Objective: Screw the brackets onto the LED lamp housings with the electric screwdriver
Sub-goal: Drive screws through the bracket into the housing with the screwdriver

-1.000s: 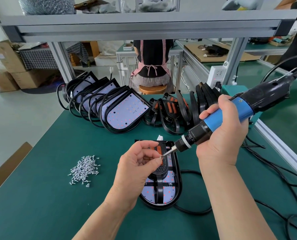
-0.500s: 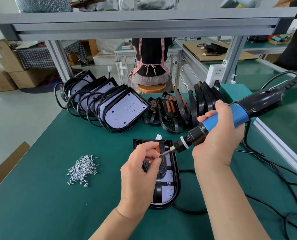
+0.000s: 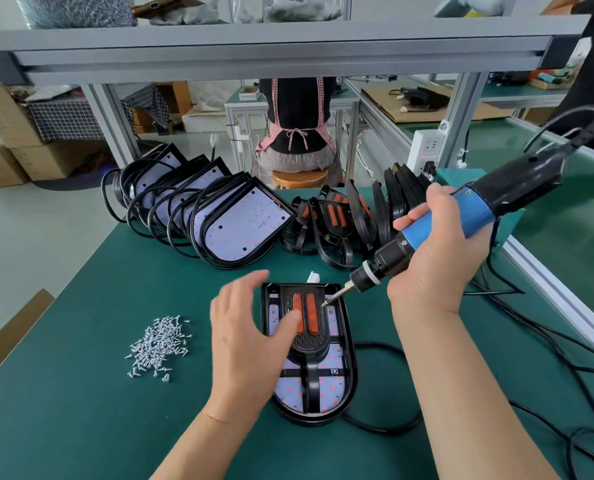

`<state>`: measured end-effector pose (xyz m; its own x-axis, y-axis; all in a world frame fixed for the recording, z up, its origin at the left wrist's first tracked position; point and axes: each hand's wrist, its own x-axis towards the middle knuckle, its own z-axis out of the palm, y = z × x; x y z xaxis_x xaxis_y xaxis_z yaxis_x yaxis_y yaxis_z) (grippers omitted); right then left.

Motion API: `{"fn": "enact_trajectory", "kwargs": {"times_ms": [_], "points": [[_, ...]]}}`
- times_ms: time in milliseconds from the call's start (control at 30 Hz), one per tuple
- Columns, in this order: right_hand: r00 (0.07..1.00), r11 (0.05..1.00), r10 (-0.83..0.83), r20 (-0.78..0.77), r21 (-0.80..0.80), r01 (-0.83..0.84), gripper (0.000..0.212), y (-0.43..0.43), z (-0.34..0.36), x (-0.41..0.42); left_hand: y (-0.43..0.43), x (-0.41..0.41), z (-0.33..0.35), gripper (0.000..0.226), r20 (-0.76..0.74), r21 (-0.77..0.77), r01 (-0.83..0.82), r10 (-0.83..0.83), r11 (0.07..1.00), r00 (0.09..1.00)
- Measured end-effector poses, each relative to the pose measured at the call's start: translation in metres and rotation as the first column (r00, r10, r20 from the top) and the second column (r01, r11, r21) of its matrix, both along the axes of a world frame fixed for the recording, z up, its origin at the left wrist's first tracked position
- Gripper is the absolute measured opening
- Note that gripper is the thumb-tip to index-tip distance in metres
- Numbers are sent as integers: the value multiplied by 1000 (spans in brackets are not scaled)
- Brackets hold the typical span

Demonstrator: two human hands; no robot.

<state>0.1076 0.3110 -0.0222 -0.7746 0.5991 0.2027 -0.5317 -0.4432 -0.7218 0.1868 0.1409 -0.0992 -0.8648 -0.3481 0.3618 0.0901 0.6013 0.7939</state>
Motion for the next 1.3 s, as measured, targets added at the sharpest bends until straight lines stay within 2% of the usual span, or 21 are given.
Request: {"fn": "enact_trajectory", "kwargs": {"times_ms": [33,100,167,267,500,1033,1300], "points": [[1000,1000,-15,-25,-11,15,15,0,1,-4,-5,-5,0,69,116,32,-26,22,999,993],[999,998,-31,-28,60,32,19,-3,5,-14,-13,-16,-2,87,365,141,-2,-50,990,930],[999,991,-16,-52,134,23,21,-7,6,-21,-13,-23,-6,91,471,288,57,-193,956,861],[998,972,28,-63,233,-13,20,-12,1,-31,-10,-29,-15,77,451,416,75,-277,906,848],[998,931,64,-6,360,-57,20,-21,-13,-46,-6,-33,-24,70,396,440,85,-279,894,875],[998,926,46,47,374,-60,22,-21,-29,-58,-7,-33,-27,63,351,490,99,-301,866,887],[999,912,29,28,408,-38,19,-23,-32,-56,-8,-32,-27,62,341,479,124,-315,869,886]]}}
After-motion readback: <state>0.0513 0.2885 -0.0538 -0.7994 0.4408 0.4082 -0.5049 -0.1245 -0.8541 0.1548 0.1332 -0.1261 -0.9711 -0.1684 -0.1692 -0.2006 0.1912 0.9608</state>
